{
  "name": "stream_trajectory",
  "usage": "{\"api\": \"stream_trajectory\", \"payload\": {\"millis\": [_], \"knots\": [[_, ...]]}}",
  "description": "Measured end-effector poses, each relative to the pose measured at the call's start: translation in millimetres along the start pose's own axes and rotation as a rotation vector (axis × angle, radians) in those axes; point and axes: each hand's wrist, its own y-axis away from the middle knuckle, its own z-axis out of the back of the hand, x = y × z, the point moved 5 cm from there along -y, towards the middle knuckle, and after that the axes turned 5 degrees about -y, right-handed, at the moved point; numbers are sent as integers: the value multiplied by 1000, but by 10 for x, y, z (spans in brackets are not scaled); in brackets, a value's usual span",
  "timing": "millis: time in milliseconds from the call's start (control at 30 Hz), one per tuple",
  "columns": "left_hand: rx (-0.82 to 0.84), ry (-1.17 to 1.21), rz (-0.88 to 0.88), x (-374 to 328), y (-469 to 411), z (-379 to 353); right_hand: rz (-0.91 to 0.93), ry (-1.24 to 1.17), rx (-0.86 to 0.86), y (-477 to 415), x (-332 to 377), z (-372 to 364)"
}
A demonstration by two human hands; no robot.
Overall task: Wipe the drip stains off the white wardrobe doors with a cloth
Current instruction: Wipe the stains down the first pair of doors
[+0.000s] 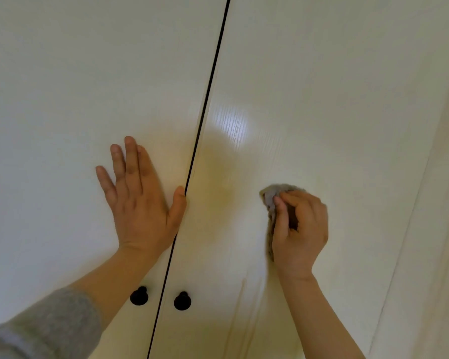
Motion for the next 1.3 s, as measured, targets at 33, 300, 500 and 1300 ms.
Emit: {"api": "stream_trajectory", "payload": {"millis": [33, 300, 500, 1300], "knots": [[6, -4, 0, 1, -2, 3, 49, -11, 42, 104, 20, 10], [21, 4, -2, 2, 13, 34, -66, -45, 34, 13, -11, 481], [16, 10, 2, -19, 5, 38, -160, 31, -74, -852, -365, 255], [11, -4, 9, -20, 0, 32, -190, 172, -93, -1006, -624, 281]]}}
